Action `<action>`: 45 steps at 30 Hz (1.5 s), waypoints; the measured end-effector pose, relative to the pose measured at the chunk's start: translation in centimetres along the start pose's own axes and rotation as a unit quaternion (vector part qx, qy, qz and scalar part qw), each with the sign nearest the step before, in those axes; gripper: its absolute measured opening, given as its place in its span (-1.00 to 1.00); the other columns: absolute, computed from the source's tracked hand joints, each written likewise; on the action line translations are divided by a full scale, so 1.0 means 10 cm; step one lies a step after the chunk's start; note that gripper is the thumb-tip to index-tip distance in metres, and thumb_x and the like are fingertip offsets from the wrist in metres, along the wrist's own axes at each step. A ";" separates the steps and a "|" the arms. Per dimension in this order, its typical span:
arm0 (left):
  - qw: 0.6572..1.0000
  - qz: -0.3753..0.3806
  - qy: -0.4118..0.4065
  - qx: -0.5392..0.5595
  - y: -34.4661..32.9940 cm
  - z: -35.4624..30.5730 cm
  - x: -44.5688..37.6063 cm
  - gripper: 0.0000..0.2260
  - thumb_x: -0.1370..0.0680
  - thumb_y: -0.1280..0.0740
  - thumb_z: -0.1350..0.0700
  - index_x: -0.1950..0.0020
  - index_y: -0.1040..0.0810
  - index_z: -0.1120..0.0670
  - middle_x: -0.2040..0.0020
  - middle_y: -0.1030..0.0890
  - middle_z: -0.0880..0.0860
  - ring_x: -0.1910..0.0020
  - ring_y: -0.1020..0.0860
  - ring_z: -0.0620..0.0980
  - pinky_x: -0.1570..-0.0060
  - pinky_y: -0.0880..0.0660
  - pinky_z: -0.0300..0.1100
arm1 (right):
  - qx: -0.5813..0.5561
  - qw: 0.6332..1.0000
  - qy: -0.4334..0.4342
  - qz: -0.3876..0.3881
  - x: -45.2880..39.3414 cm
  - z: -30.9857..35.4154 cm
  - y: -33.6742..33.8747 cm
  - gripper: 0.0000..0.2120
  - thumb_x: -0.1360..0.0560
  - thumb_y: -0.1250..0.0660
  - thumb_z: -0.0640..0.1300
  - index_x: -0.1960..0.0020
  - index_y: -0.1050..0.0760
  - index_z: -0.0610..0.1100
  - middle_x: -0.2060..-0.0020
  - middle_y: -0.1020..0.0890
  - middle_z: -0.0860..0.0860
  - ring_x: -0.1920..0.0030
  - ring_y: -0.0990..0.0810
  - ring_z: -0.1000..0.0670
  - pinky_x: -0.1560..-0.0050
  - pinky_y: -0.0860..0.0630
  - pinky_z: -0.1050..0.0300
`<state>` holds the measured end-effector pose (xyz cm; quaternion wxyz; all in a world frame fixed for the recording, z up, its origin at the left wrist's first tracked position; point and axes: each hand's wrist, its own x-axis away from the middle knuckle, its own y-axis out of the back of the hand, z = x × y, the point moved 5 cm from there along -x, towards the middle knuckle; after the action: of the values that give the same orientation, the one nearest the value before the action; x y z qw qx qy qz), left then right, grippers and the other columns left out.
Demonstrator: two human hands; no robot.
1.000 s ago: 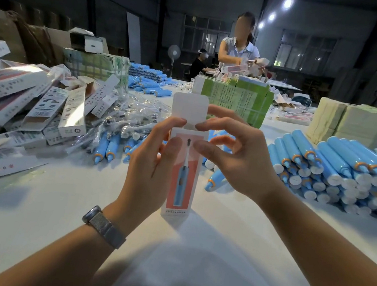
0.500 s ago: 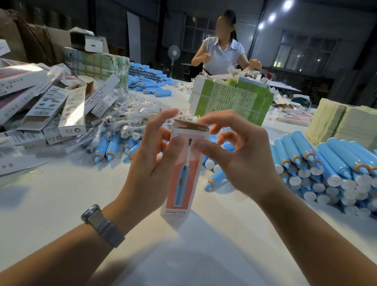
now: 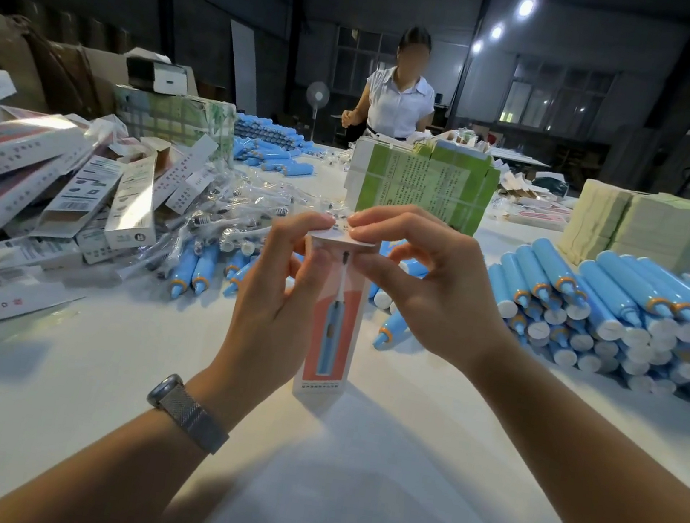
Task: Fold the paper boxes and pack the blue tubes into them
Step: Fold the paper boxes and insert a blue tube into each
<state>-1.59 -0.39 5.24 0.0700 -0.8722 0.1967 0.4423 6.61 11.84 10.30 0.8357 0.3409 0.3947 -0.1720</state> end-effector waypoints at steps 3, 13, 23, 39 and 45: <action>1.000 0.006 -0.002 0.007 -0.01 -0.02 0.00 -0.83 -0.62 -0.13 -0.07 -0.18 -0.40 -0.22 -0.04 -0.51 -0.31 0.05 -0.54 0.15 0.06 -0.54 0.24 | -0.019 1.000 -0.018 0.002 0.02 -0.01 0.00 -0.87 -0.49 -0.43 -0.29 -0.01 -0.61 -0.12 -0.06 -0.65 -0.03 -0.08 -0.62 0.00 0.08 -0.52 0.16; 0.999 0.006 -0.007 0.032 0.02 -0.07 -0.03 -0.82 -0.60 -0.13 -0.09 -0.03 -0.45 -0.39 0.07 -0.54 -0.18 0.09 -0.56 0.04 0.13 -0.54 0.15 | -0.044 0.998 -0.023 -0.031 0.03 0.03 -0.04 -0.88 -0.47 -0.44 -0.30 0.05 -0.60 -0.13 0.03 -0.63 -0.01 0.00 -0.62 -0.01 0.13 -0.54 0.19; 0.999 -0.004 -0.025 0.032 0.00 -0.02 -0.06 -0.95 -0.62 -0.20 0.00 -0.05 -0.41 -0.16 0.11 -0.54 -0.26 0.17 -0.52 -0.22 0.19 -0.46 -0.37 | -0.030 0.999 -0.035 -0.029 -0.01 0.02 -0.02 -0.86 -0.49 -0.42 -0.34 -0.02 -0.65 -0.22 0.03 -0.66 -0.07 -0.02 -0.65 -0.02 -0.01 -0.61 0.04; 0.997 0.015 -0.059 -0.041 0.01 0.03 -0.06 -0.84 -0.67 -0.08 -0.01 -0.22 -0.37 -0.13 0.05 -0.51 -0.31 0.20 -0.51 -0.10 0.25 -0.48 -0.01 | -0.142 0.984 -0.102 -0.023 0.00 -0.04 -0.02 -0.79 -0.49 -0.38 -0.41 -0.04 -0.61 -0.16 -0.13 -0.56 -0.12 0.18 -0.59 0.03 0.31 -0.59 0.18; 0.997 0.025 -0.065 -0.041 0.02 0.02 -0.06 -0.84 -0.69 -0.07 0.01 -0.22 -0.39 -0.11 0.03 -0.51 -0.18 0.20 -0.50 -0.04 0.25 -0.46 0.05 | -0.169 0.979 -0.110 -0.008 -0.01 -0.01 -0.01 -0.78 -0.50 -0.34 -0.44 0.05 -0.62 -0.16 -0.01 -0.61 -0.13 0.14 -0.65 0.01 0.31 -0.60 0.17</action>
<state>-2.16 -0.31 5.60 0.0360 -0.8383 0.1956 0.5076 6.45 11.86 10.27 0.9182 0.1707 0.3262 -0.1464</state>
